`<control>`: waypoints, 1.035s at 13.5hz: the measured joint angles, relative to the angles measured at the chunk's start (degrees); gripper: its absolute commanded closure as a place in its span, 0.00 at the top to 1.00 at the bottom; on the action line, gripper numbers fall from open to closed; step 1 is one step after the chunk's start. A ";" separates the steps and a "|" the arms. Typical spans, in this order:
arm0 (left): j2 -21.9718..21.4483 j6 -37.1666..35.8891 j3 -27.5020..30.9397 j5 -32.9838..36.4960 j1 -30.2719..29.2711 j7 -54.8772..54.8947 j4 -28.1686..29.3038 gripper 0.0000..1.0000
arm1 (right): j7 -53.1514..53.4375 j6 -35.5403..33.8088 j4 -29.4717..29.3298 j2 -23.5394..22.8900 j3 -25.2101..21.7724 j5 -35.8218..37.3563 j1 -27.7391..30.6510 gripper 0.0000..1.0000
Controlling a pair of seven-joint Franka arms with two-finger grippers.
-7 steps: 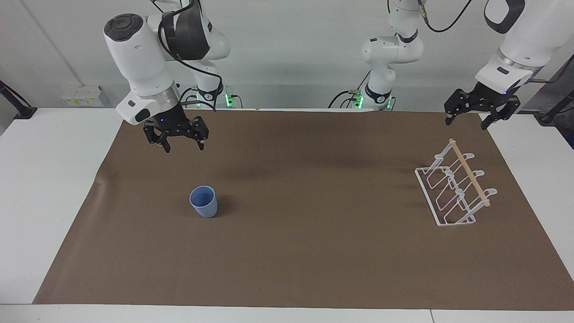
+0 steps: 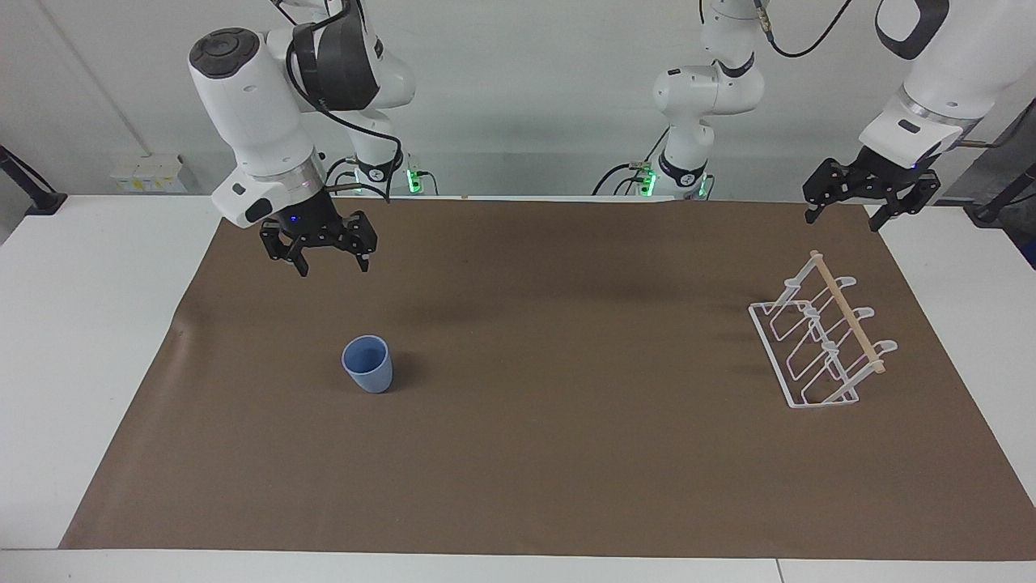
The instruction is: Hang cup on cup holder
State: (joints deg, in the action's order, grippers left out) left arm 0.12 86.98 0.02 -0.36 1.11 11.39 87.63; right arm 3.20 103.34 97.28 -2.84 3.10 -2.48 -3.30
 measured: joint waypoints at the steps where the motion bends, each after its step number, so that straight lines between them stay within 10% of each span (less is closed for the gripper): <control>1: 0.00 0.00 0.00 0.05 0.00 0.00 0.02 1.00 | 0.00 0.00 0.00 0.00 -0.01 0.00 0.01 1.00; 14: -0.47 0.00 -0.45 1.24 0.11 -0.02 0.03 1.00 | 0.00 3.74 0.99 0.01 0.00 0.00 -0.05 1.00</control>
State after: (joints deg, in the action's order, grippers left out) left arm -0.35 86.98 -0.43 0.88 1.22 11.37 87.66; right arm 3.20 107.08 98.26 -2.82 3.09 -2.48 -3.34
